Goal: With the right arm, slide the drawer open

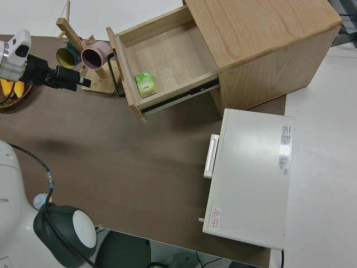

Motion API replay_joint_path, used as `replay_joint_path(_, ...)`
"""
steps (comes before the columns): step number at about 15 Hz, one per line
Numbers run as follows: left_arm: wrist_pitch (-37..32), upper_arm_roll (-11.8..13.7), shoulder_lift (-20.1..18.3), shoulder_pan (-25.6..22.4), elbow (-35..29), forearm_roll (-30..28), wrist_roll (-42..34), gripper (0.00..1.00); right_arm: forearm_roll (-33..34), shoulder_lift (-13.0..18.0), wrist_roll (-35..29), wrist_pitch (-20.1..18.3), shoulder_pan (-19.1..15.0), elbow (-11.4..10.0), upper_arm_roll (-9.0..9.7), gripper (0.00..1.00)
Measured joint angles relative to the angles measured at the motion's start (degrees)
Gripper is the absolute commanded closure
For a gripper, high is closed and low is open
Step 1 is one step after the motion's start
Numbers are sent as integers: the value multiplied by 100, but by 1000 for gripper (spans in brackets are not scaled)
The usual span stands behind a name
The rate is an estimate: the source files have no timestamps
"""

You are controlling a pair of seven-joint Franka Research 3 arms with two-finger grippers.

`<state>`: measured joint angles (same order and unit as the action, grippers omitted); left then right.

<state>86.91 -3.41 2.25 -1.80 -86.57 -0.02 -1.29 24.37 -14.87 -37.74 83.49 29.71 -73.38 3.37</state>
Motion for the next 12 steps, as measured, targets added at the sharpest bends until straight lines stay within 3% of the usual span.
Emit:
replay_joint_path(5,0,0,0,0,0,0,0,7,-1312,429,784,53,-1059,-1,-20,17)
replay_joint_path(12,0,0,0,0,0,0,0,7,-2424,483,2196,327,-2280,-77,-23,17)
